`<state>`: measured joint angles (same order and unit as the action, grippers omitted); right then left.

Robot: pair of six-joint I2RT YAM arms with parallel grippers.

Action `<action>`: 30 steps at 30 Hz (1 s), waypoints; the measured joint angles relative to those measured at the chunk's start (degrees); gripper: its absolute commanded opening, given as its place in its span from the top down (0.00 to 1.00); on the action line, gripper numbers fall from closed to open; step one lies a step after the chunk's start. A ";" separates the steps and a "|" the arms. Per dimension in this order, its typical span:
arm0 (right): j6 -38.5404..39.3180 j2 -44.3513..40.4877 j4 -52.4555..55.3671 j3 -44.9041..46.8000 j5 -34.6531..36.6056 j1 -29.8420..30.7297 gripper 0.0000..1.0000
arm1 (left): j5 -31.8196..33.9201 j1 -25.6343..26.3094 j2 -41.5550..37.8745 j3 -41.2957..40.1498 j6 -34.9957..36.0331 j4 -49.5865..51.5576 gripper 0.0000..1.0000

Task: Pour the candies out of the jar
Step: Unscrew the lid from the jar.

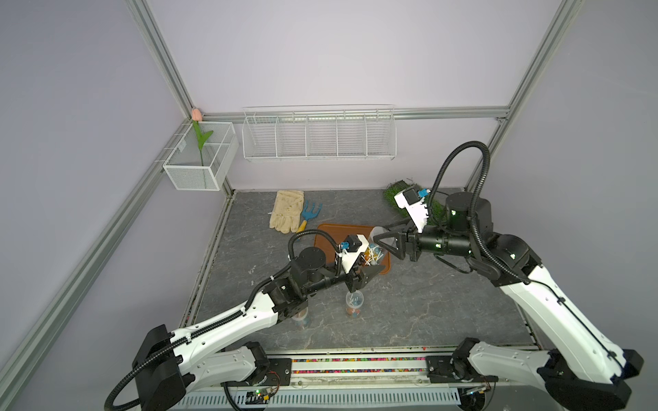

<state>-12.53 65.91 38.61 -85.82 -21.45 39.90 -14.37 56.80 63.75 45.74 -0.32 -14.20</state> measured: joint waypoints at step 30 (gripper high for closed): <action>23.30 2.75 3.58 -4.68 -23.37 -5.81 0.45 | -4.52 0.57 -1.97 1.27 1.46 0.59 0.55</action>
<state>10.76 68.66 42.19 -90.50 -44.82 34.09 -18.90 57.36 61.78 47.00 1.15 -13.61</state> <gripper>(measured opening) 0.559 0.557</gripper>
